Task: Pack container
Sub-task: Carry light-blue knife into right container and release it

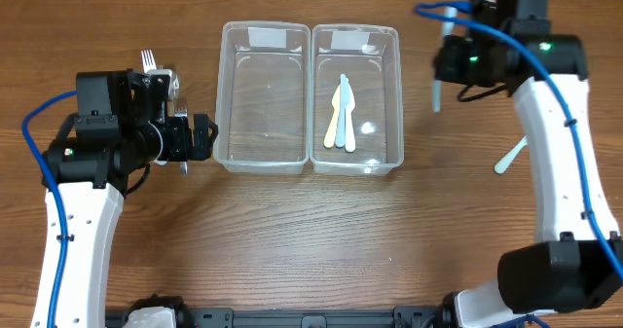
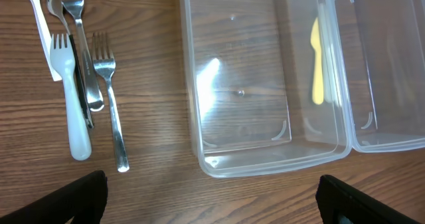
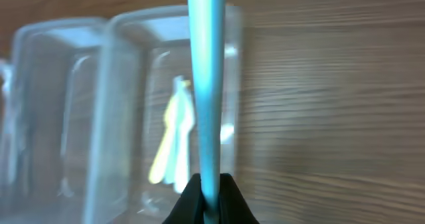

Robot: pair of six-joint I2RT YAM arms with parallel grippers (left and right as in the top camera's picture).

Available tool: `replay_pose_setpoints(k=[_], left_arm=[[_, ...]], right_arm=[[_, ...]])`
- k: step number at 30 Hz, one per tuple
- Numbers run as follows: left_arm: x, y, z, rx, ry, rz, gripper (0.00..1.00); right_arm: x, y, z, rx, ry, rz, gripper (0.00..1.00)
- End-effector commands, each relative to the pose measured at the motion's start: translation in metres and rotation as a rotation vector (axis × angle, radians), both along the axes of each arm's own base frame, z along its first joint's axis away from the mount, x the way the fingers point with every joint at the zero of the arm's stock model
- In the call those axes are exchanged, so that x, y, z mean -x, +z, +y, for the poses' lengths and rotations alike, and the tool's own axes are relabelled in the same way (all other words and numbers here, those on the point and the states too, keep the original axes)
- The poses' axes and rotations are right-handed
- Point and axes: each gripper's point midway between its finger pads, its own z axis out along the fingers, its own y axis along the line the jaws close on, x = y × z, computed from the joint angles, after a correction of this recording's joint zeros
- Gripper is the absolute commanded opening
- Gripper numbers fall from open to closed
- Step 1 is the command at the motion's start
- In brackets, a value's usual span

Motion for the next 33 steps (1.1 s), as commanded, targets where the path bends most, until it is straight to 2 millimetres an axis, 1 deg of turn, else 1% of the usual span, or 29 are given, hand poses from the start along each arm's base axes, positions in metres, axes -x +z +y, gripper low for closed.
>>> replay_pose_setpoints(k=[1,5,8,11,12,13,14,16,17,18,19,20,22,23,25,27,28,29,33], left_arm=[[-0.004,0.007,0.000,-0.011,-0.017,-0.022,1.00],[-0.004,0.007,0.000,-0.011,-0.017,-0.022,1.00],[-0.004,0.007,0.000,-0.011,-0.017,-0.022,1.00],[-0.004,0.007,0.000,-0.011,-0.017,-0.022,1.00],[-0.004,0.007,0.000,-0.011,-0.017,-0.022,1.00],[-0.004,0.007,0.000,-0.011,-0.017,-0.022,1.00],[-0.004,0.007,0.000,-0.011,-0.017,-0.022,1.00],[-0.004,0.007,0.000,-0.011,-0.017,-0.022,1.00],[-0.004,0.007,0.000,-0.011,-0.017,-0.022,1.00],[-0.004,0.007,0.000,-0.011,-0.017,-0.022,1.00],[-0.004,0.007,0.000,-0.011,-0.017,-0.022,1.00],[-0.004,0.007,0.000,-0.011,-0.017,-0.022,1.00],[-0.004,0.007,0.000,-0.011,-0.017,-0.022,1.00],[-0.004,0.007,0.000,-0.011,-0.017,-0.022,1.00],[-0.004,0.007,0.000,-0.011,-0.017,-0.022,1.00],[-0.004,0.007,0.000,-0.011,-0.018,-0.022,1.00],[-0.004,0.007,0.000,-0.011,-0.017,-0.022,1.00],[-0.004,0.007,0.000,-0.011,-0.017,-0.022,1.00],[-0.004,0.007,0.000,-0.011,-0.017,-0.022,1.00]], right_arm=[[-0.004,-0.033,0.035,0.026,0.047,0.057,0.04],[-0.009,-0.074,0.056,0.057,0.067,0.117,0.04],[-0.008,-0.116,0.070,0.070,0.084,0.206,0.04],[-0.008,-0.142,0.079,0.079,0.103,0.258,0.04],[-0.007,-0.145,0.080,0.081,0.108,0.262,0.06],[-0.007,-0.145,0.081,0.082,0.110,0.262,0.11],[-0.007,-0.142,0.083,0.076,0.114,0.256,0.18],[-0.010,-0.124,0.087,0.055,0.120,0.222,0.30],[-0.014,-0.111,0.086,0.050,0.117,0.191,0.37],[-0.017,-0.100,0.084,0.044,0.111,0.165,0.47],[-0.022,-0.081,0.078,0.041,0.095,0.118,0.55],[-0.027,-0.060,0.071,0.034,0.076,0.070,0.57],[-0.034,-0.027,0.054,0.018,0.032,-0.005,0.59],[-0.038,-0.007,0.035,0.011,-0.012,-0.046,0.60],[-0.041,0.009,0.003,0.014,-0.105,-0.073,0.62],[-0.042,0.013,-0.038,0.038,-0.201,-0.074,0.62],[-0.039,0.009,-0.070,0.054,-0.273,-0.055,0.63],[-0.037,0.002,-0.095,0.060,-0.327,-0.031,0.63],[-0.022,-0.028,-0.166,0.061,-0.483,0.052,0.63]])
